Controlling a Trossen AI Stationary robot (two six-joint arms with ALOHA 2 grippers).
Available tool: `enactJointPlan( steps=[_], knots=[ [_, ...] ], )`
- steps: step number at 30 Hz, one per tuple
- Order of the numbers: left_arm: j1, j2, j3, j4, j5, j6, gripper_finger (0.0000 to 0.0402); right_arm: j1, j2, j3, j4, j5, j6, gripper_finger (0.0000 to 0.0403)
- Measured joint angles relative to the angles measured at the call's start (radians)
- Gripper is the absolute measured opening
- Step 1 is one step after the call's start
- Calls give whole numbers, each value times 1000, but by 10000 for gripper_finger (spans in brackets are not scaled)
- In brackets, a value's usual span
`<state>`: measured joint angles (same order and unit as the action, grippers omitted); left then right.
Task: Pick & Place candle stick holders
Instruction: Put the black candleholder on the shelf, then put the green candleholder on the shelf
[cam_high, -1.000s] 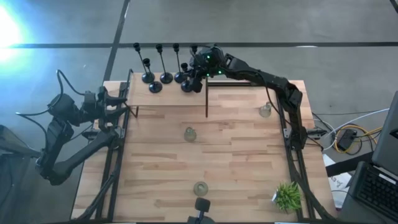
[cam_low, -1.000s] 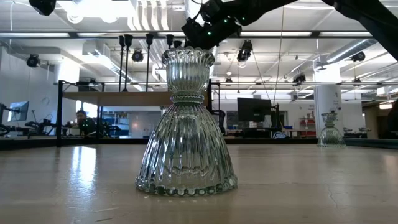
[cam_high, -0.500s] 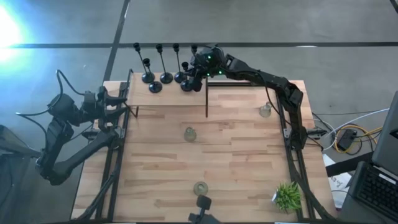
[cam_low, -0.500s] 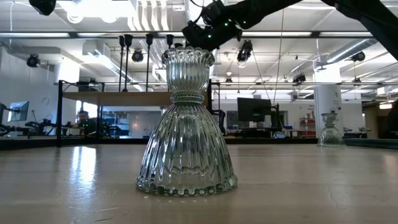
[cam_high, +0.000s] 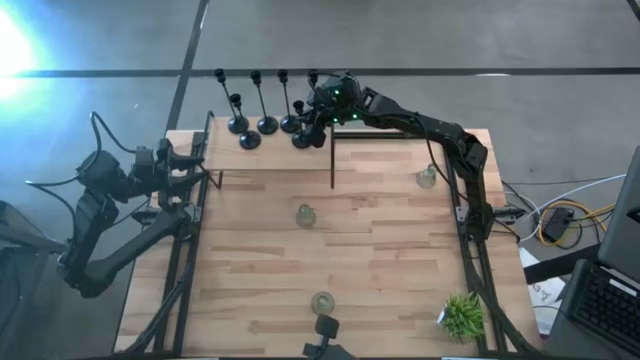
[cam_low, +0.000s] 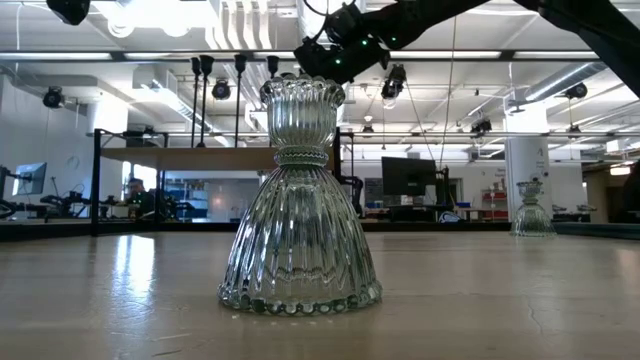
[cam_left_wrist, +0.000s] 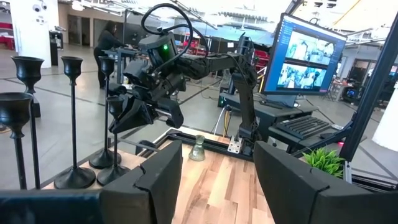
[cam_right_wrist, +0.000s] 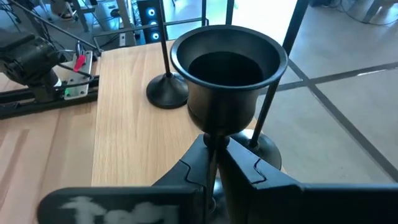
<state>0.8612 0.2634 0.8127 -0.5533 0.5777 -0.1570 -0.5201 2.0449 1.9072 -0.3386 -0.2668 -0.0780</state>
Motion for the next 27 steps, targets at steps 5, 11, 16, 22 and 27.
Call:
enactJointPlan(
  steps=[5, 11, 16, 22, 27],
  knots=[
    [0, 0, 0, 0, 0, 0, 204, 4, 0, 0, -1, -7, 0, 34],
    [0, 0, 0, 0, 0, 2, 204, 7, 0, 0, -2, -23, 0, 58],
    [0, 0, 0, 0, 1, 3, 204, 7, 0, 0, -2, -22, -4, 94],
    [0, 0, 0, 0, 1, 5, 204, 7, 0, 0, -4, -22, -4, 141],
    [0, 0, 0, 0, 4, 5, 204, 7, -12, 0, -16, -21, -4, 167]
  ],
)
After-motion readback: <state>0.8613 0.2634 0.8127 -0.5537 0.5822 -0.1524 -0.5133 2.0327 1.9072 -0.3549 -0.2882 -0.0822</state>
